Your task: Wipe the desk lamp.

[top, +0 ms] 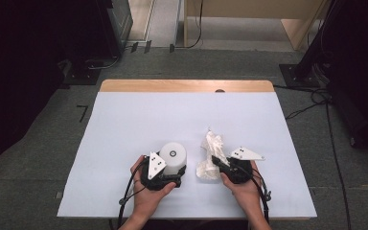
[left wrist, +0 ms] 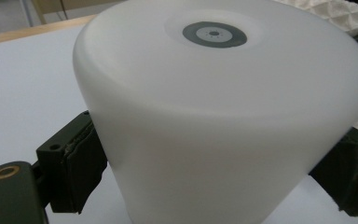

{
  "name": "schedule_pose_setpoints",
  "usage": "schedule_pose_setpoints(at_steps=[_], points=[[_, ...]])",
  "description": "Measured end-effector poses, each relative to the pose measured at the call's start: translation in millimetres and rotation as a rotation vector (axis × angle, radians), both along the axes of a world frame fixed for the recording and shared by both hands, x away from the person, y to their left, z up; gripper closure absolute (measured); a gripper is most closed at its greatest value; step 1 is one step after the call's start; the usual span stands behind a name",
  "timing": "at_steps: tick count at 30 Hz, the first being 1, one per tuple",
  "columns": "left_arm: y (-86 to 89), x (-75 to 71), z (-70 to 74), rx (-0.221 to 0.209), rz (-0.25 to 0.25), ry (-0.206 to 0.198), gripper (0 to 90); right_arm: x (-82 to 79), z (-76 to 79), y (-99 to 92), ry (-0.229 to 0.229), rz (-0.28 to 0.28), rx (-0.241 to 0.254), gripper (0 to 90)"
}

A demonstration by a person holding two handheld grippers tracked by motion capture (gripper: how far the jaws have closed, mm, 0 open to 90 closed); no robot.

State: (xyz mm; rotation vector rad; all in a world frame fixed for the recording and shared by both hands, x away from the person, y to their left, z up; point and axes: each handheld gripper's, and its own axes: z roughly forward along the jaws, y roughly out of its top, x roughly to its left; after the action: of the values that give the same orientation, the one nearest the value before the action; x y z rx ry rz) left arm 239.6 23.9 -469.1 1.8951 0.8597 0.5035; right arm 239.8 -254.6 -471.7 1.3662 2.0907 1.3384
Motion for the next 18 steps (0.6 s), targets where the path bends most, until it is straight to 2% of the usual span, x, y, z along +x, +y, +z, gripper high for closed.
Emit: schedule_pose_setpoints(at_steps=[2, 4, 6, 7, 9, 11, 13, 14, 18], points=[[5.3, 4.8, 0.8, -0.007, -0.074, 0.001, 8.2, -1.4, 1.1, 3.0, -0.003, 0.015, 0.007, 79.4], [12.0, 8.2, 1.5, -0.044, -0.169, -0.005, 8.3, -3.5, 3.2, 7.6, -0.012, 0.04, 0.026, 79.4], [16.3, 10.9, 2.5, -0.074, -0.229, -0.003, 8.4, -6.2, 5.8, 13.5, -0.023, 0.069, 0.042, 79.5], [17.0, 11.8, 3.1, -0.064, -0.253, -0.004, 8.4, -8.0, 7.5, 18.0, -0.029, 0.089, 0.046, 79.5], [15.6, 11.3, 2.6, -0.021, -0.281, -0.022, 8.4, -12.1, 10.5, 28.1, -0.048, 0.138, 0.053, 79.4], [12.7, 10.1, 0.5, 0.006, -0.3, -0.017, 8.4, -16.9, 13.9, 39.7, -0.063, 0.187, 0.051, 79.5], [12.0, 10.1, 0.7, 0.009, -0.291, -0.013, 8.4, -20.8, 18.4, 47.2, -0.08, 0.189, 0.026, 79.6], [11.8, 10.3, 0.7, 0.008, -0.292, -0.011, 8.4, -21.8, 20.4, 47.6, -0.085, 0.187, 0.029, 79.6], [11.0, 10.4, 0.6, 0.011, -0.29, -0.011, 8.4, -27.3, 36.3, 40.8, -0.134, 0.19, 0.095, 79.6]])
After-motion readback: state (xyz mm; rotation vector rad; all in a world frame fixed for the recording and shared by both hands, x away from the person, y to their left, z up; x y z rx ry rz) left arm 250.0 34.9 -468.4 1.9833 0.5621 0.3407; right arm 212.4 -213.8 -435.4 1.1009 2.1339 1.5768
